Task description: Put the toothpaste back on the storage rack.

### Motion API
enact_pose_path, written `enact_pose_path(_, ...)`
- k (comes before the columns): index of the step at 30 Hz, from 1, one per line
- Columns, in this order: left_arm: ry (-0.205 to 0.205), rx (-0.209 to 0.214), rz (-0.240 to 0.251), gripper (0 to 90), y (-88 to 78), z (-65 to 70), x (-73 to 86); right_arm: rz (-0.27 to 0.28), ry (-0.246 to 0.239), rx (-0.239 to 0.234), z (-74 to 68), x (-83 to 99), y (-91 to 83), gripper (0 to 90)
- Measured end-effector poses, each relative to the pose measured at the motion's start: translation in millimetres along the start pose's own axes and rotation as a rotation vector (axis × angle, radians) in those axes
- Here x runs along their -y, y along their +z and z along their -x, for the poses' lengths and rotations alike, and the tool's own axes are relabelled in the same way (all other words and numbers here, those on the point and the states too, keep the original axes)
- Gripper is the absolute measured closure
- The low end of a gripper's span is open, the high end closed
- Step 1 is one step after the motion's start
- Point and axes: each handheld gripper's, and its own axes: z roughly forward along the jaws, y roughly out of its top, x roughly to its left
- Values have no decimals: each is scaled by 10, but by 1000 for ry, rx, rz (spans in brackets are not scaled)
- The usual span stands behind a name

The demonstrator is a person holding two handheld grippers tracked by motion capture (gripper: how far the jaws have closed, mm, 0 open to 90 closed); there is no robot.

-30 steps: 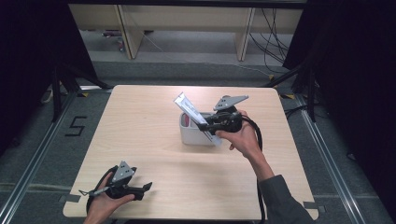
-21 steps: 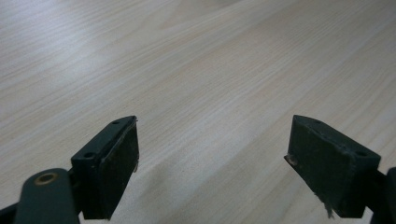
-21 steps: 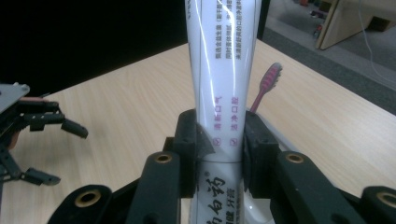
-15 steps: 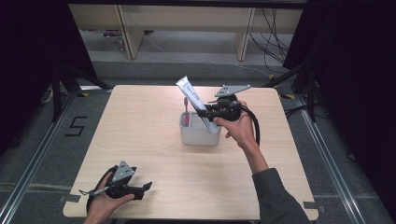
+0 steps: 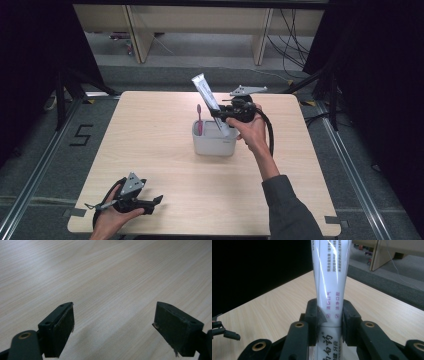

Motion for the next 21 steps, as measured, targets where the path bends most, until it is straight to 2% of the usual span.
enact_pose_path(5, 3, 1, -4, 162, -4, -1, -3, 23, 22, -11, 36, 6, 56, 715)
enact_pose_path(6, 3, 2, -4, 163, -5, 0, -1, 24, 46, -5, 39, 11, 73, 715)
enact_pose_path(12, 2, 2, 0, 163, -2, 0, 2, 38, 38, 13, 101, 27, 125, 716)
enact_pose_path(15, 6, 4, -8, 163, -6, -3, -6, 41, 57, 8, 109, 45, 158, 716)
enact_pose_path(16, 8, 5, -9, 163, -6, -4, -6, 45, 54, 12, 109, 51, 167, 715)
enact_pose_path(17, 7, 4, -8, 163, -6, -2, -3, 55, 26, 23, 132, 54, 175, 716)
enact_pose_path(18, 5, 5, -9, 163, -7, -2, -3, 45, 56, 6, 125, 63, 191, 716)
enact_pose_path(19, 7, 6, -13, 163, -11, -4, -6, 53, 46, 7, 132, 69, 206, 715)
enact_pose_path(21, 2, 2, -5, 163, -9, -1, -6, 46, 57, 8, 129, 82, 223, 716)
